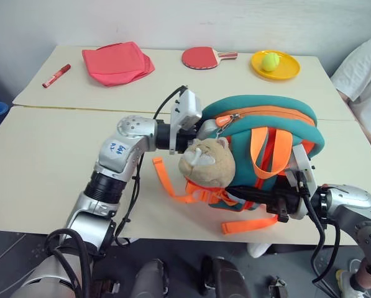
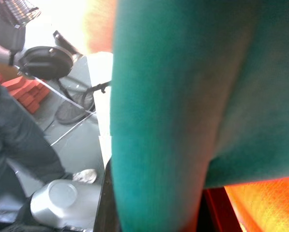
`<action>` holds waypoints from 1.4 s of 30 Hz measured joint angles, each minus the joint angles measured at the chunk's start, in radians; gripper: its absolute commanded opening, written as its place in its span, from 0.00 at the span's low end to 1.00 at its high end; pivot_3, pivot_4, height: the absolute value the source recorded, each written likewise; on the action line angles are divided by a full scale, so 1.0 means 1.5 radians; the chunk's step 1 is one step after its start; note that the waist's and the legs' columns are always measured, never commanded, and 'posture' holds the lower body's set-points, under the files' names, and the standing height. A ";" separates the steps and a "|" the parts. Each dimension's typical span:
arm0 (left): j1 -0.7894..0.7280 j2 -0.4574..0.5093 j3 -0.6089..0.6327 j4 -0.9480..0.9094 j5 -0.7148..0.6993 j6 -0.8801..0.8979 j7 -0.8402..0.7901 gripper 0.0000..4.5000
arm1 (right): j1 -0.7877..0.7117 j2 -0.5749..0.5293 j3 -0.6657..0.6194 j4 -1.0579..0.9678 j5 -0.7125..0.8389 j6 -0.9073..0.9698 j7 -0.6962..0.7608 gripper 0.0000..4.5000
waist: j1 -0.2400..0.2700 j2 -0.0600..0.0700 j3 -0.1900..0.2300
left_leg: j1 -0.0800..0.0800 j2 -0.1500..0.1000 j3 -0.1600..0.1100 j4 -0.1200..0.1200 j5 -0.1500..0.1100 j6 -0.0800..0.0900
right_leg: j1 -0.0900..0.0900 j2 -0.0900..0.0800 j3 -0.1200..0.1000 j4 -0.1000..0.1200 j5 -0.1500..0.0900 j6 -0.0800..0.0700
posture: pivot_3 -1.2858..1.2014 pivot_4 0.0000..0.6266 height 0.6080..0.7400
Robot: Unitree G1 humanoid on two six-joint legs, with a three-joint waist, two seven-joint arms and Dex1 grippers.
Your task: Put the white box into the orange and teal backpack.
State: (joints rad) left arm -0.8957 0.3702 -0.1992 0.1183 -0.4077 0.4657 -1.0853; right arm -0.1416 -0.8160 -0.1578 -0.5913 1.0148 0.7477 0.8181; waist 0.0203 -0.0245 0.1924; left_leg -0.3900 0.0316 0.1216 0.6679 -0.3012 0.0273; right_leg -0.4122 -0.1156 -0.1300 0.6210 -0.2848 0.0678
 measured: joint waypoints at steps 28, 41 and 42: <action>0.186 0.075 0.134 -0.231 -0.155 -0.002 -0.027 0.47 | -0.023 0.052 0.043 0.007 -0.062 -0.007 -0.018 0.00 | 0.002 0.000 0.000 | 0.000 0.000 -0.001 0.000 0.000 0.000 | 0.001 0.000 0.000 0.000 0.000 0.000 | 0.52 0.24 1.00; 0.122 0.216 0.191 -0.086 -0.157 0.009 -0.066 0.06 | -0.002 0.067 0.046 0.009 -0.099 -0.034 -0.016 0.00 | 0.000 0.000 0.000 | 0.001 0.000 0.000 0.000 0.000 0.000 | 0.001 0.001 0.000 0.000 0.000 0.000 | 0.52 0.24 1.00; 0.118 0.229 0.189 -0.053 -0.139 -0.005 -0.073 0.06 | -0.002 0.068 0.046 0.009 -0.099 -0.035 -0.016 0.00 | 0.000 0.000 0.000 | 0.001 0.000 0.000 0.000 0.000 0.000 | 0.001 0.001 0.000 0.000 0.000 0.000 | 0.52 0.24 1.00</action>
State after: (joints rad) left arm -0.7194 0.7132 0.0842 0.0382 -0.6167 0.4579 -1.1945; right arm -0.1442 -0.7147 -0.0895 -0.5775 0.8657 0.6954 0.7941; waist 0.0207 -0.0241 0.1923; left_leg -0.3889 0.0314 0.1210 0.6674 -0.3012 0.0266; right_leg -0.4112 -0.1145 -0.1301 0.6214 -0.2851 0.0673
